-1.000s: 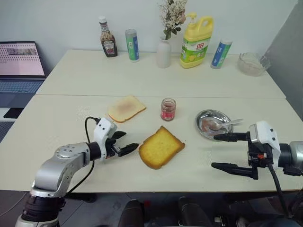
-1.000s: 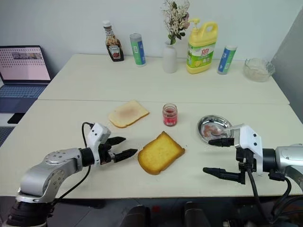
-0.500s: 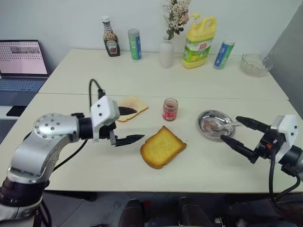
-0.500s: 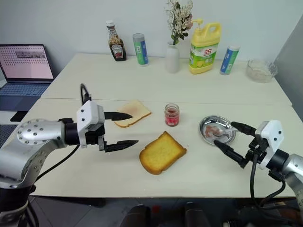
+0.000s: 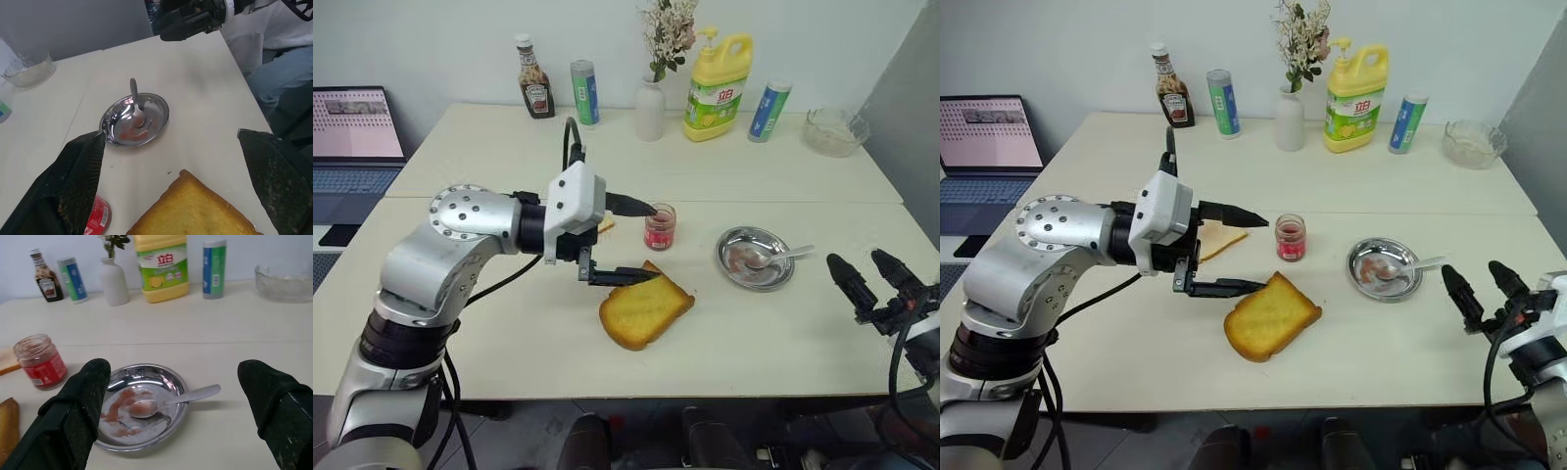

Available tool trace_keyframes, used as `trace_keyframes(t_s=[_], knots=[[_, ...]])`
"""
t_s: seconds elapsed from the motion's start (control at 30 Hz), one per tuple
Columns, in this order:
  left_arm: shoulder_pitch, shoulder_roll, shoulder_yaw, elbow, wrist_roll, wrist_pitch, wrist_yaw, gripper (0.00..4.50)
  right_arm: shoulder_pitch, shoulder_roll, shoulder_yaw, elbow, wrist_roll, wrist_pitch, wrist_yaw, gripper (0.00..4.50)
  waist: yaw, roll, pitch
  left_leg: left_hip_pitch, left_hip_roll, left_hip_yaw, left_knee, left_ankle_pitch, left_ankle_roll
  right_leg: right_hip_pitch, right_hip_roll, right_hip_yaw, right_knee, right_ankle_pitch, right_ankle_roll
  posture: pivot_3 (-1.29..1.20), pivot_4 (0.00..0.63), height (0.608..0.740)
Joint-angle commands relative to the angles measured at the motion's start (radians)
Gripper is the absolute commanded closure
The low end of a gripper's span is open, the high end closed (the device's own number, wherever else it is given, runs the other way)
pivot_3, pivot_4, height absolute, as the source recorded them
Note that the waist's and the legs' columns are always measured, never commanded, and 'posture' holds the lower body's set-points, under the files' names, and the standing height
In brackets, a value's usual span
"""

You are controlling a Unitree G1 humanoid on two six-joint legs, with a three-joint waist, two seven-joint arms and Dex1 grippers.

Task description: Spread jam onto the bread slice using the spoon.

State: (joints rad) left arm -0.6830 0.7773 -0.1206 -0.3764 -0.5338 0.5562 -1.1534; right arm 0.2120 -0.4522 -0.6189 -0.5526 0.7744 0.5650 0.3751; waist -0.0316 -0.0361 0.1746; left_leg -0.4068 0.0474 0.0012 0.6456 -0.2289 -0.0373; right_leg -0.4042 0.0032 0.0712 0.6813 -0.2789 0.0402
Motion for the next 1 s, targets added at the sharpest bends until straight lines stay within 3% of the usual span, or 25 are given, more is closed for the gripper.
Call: trace_keyframes(t_s=[0.03, 0.23, 0.43, 1.0], knots=[[-0.029, -0.021, -0.024, -0.005, 0.022, -0.033, -0.011, 0.02, -0.056, 0.012, -0.032, 0.048, 0.092, 0.048, -0.071, 0.00, 0.000, 0.000, 0.000, 0.000, 0.000, 0.000, 0.000, 0.000, 0.000, 0.000, 0.000, 0.000, 0.000, 0.000, 0.000, 0.00, 0.150, 0.740], [-0.041, -0.050, -0.081, 0.008, 0.076, -0.060, -0.025, 0.02, -0.223, 0.027, -0.012, 0.289, 0.254, 0.161, -0.098, 0.00, -0.002, 0.001, 0.000, 0.000, 0.000, 0.000, 0.000, 0.000, 0.000, 0.000, 0.000, 0.001, 0.000, 0.000, -0.001, 0.00, 0.150, 0.740], [-0.053, -0.083, -0.108, 0.013, 0.100, -0.061, -0.015, 0.02, -0.323, 0.020, -0.020, 0.460, 0.290, 0.182, -0.079, 0.00, 0.000, 0.002, 0.001, -0.001, 0.000, 0.000, 0.000, 0.000, 0.000, 0.000, 0.000, 0.000, -0.001, 0.001, -0.002, 0.00, 0.150, 0.740], [-0.026, -0.110, -0.130, 0.012, 0.131, -0.066, -0.011, 0.02, -0.513, 0.001, 0.064, 0.752, 0.205, 0.184, 0.004, 0.00, -0.001, 0.003, 0.001, -0.001, 0.000, 0.000, 0.000, 0.000, 0.000, 0.000, 0.001, 0.000, 0.000, 0.001, -0.002, 0.00, 0.150, 0.740]])
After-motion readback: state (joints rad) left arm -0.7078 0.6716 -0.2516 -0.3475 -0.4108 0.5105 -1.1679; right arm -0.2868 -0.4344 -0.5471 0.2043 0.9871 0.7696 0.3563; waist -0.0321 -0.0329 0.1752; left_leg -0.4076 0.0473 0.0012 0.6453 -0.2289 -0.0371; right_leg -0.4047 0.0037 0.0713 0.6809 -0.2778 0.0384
